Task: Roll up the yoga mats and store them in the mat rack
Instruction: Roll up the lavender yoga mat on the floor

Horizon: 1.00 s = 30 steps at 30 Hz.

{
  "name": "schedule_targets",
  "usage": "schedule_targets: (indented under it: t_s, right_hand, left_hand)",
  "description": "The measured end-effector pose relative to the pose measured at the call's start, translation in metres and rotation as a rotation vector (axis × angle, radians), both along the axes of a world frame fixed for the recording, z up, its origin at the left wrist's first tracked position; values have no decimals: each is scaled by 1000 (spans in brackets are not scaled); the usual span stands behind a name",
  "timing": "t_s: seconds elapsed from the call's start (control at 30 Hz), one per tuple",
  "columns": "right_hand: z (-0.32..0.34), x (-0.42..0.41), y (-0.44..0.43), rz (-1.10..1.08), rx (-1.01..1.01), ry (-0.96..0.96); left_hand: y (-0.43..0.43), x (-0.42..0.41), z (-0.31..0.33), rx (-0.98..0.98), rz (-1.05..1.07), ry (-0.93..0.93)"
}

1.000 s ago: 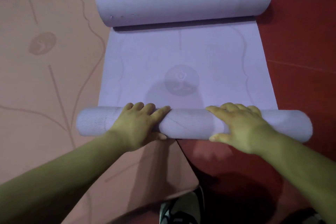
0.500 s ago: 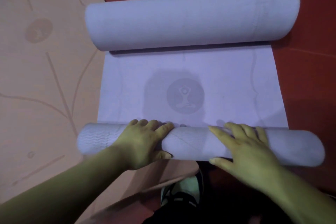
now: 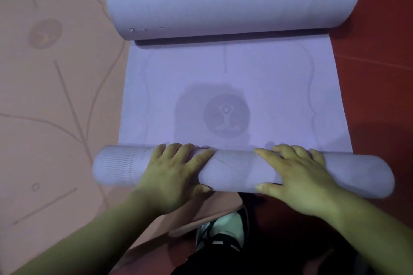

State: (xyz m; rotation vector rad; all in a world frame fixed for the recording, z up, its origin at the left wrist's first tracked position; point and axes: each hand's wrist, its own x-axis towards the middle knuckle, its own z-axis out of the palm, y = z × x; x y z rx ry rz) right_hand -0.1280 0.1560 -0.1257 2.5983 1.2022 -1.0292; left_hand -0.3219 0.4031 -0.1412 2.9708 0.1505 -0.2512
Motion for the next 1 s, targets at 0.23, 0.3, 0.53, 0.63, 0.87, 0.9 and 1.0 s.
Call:
schedule_targets:
  t_s: [0.23,0.3,0.53,0.63,0.87,0.9,1.0]
  right_hand:
    - [-12,-26,-9,9,191,-222]
    - [-16,-27,-8,12,193,-248]
    - [-21,-18,-7,-2,161,-251]
    - [-20,-15,-7,-1,168,-258]
    - [-20,-29,-6,-16,264,-296]
    - [-20,-28,-6,-13,271,-300]
    - [-20,-23,-4,-10,250,-288]
  left_hand:
    - [10,8,0,-13,-4,66]
    - [10,9,0,-19,5,68]
    - [2,4,1,2,15,-13]
    - [0,2,-1,-1,30,-9]
    - [9,11,0,-29,38,17]
    - [10,12,0,-32,44,18]
    - [8,13,2,-34,60,16]
